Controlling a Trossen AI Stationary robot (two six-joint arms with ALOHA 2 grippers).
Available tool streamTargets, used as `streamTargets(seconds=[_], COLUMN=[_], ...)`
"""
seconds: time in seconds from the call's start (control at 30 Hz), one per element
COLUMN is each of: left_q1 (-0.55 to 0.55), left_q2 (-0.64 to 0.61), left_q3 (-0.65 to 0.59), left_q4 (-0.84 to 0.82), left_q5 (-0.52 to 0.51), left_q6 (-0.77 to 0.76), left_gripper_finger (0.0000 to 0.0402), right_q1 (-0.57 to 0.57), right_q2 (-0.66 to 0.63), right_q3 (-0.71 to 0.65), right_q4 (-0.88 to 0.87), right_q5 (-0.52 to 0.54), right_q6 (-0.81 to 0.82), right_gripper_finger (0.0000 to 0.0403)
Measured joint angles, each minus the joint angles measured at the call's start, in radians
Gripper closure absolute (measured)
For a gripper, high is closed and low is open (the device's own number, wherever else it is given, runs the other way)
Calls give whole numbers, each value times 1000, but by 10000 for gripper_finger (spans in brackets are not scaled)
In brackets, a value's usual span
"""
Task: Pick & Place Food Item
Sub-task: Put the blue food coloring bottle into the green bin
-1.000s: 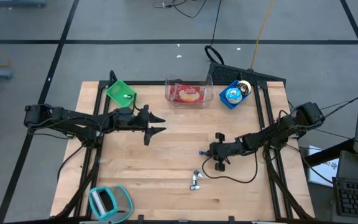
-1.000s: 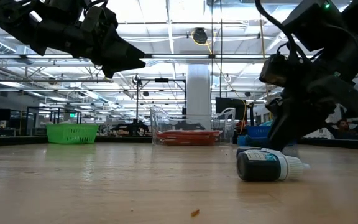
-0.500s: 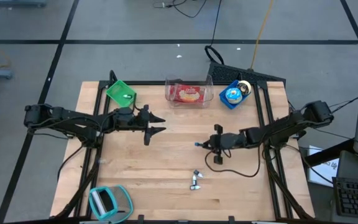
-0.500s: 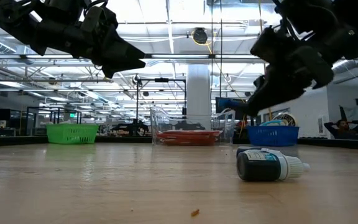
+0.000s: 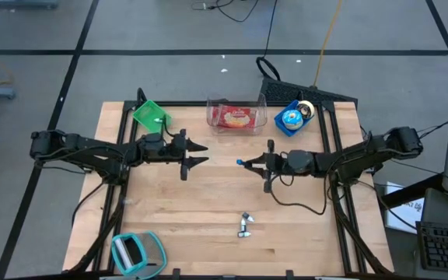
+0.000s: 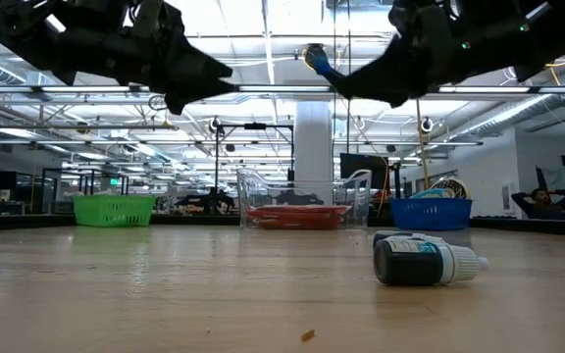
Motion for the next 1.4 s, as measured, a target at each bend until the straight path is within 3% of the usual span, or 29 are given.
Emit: streamTargets(seconds=[0.23, 0.5, 0.93, 1.4], left_q1=[-28, -59, -71, -100], left_q2=[45, 181, 364, 378], left_q3=[0, 18, 200, 244], left_q4=[154, 328, 318, 315], left_q5=[-1, -1, 1, 2], left_q6=[2, 5, 4, 39], left_gripper_finger=[220, 220, 220, 220], right_q1=[-27, -27, -26, -26], right_q2=[101, 250, 264, 263], right_q3=[0, 0, 1, 2], right_q4=[228, 498, 528, 523], right_q5=[-80, -82, -82, -81], right_q6=[-10, -28, -28, -31], right_gripper_finger=[342, 339, 340, 343])
